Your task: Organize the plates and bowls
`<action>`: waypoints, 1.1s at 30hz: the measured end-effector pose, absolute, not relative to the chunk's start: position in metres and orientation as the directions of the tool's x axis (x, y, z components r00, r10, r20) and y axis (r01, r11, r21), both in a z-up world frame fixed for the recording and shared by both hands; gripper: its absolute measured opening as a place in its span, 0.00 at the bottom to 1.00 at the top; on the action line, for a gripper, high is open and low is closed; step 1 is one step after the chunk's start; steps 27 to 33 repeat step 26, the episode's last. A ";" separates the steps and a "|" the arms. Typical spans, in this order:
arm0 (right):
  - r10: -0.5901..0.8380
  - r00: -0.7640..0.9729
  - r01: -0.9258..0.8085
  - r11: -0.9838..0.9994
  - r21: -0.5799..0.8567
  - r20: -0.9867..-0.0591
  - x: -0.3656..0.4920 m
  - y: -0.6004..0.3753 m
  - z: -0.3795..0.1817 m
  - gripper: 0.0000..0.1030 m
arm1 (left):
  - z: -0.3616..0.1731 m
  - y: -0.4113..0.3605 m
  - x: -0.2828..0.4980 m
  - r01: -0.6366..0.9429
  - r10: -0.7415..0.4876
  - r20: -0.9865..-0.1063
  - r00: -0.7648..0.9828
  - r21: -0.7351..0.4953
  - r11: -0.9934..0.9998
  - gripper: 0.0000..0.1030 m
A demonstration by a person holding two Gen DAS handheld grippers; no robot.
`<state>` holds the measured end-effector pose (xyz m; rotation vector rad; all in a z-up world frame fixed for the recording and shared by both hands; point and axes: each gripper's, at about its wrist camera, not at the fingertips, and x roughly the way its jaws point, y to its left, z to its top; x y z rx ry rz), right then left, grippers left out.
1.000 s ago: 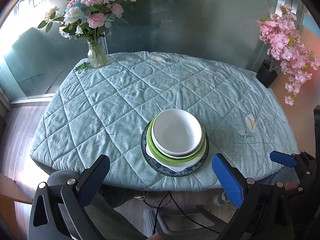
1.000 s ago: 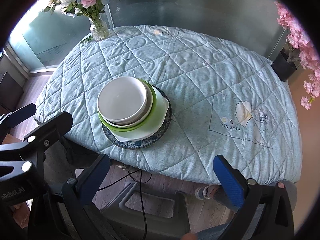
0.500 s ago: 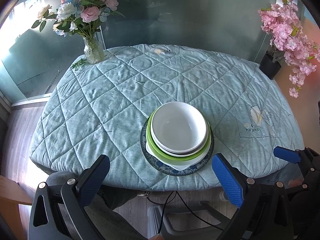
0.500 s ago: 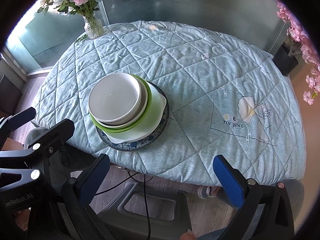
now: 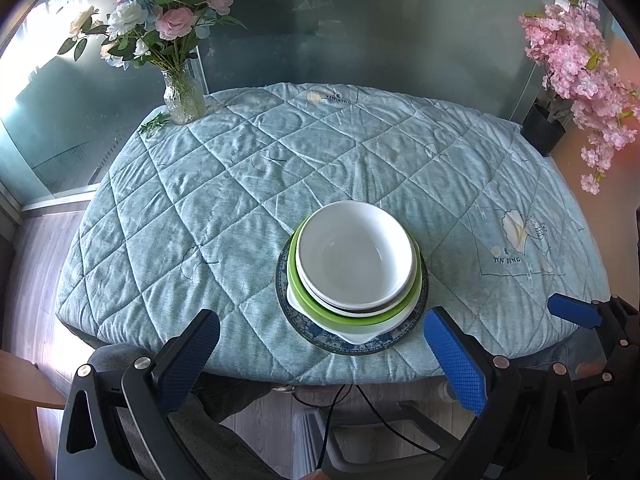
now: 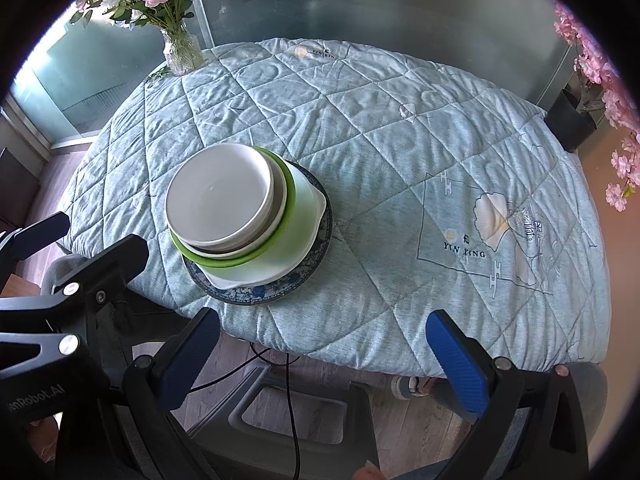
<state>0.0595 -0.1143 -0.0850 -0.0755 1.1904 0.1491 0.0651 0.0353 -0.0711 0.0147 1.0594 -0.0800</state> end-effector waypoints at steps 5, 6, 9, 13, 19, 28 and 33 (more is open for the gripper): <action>0.075 0.359 -0.158 0.987 0.019 -0.930 0.061 -0.115 -0.089 0.99 | -0.075 0.034 0.067 0.075 -0.061 -0.875 0.480 -0.028 0.997 1.00; 0.076 0.358 -0.163 0.986 0.018 -0.931 0.062 -0.114 -0.089 0.99 | -0.075 0.034 0.068 0.075 -0.060 -0.875 0.481 -0.027 0.997 1.00; 0.076 0.359 -0.175 0.984 0.013 -0.930 0.061 -0.112 -0.090 0.99 | -0.075 0.034 0.068 0.075 -0.059 -0.871 0.487 -0.026 0.997 1.00; 0.067 0.360 -0.177 0.984 0.003 -0.931 0.062 -0.111 -0.091 0.99 | -0.076 0.035 0.071 0.072 -0.053 -0.873 0.485 -0.020 0.997 1.00; 0.074 0.372 -0.190 0.982 0.002 -0.925 0.063 -0.108 -0.090 0.99 | -0.080 0.038 0.075 0.072 -0.049 -0.875 0.481 -0.016 0.997 1.00; 0.127 0.363 -0.206 0.977 0.054 -0.923 0.068 -0.103 -0.096 0.99 | -0.079 0.041 0.080 0.103 -0.044 -0.847 0.530 0.012 0.995 1.00; 0.127 0.363 -0.206 0.977 0.054 -0.923 0.068 -0.103 -0.096 0.99 | -0.079 0.041 0.080 0.103 -0.044 -0.847 0.530 0.012 0.995 1.00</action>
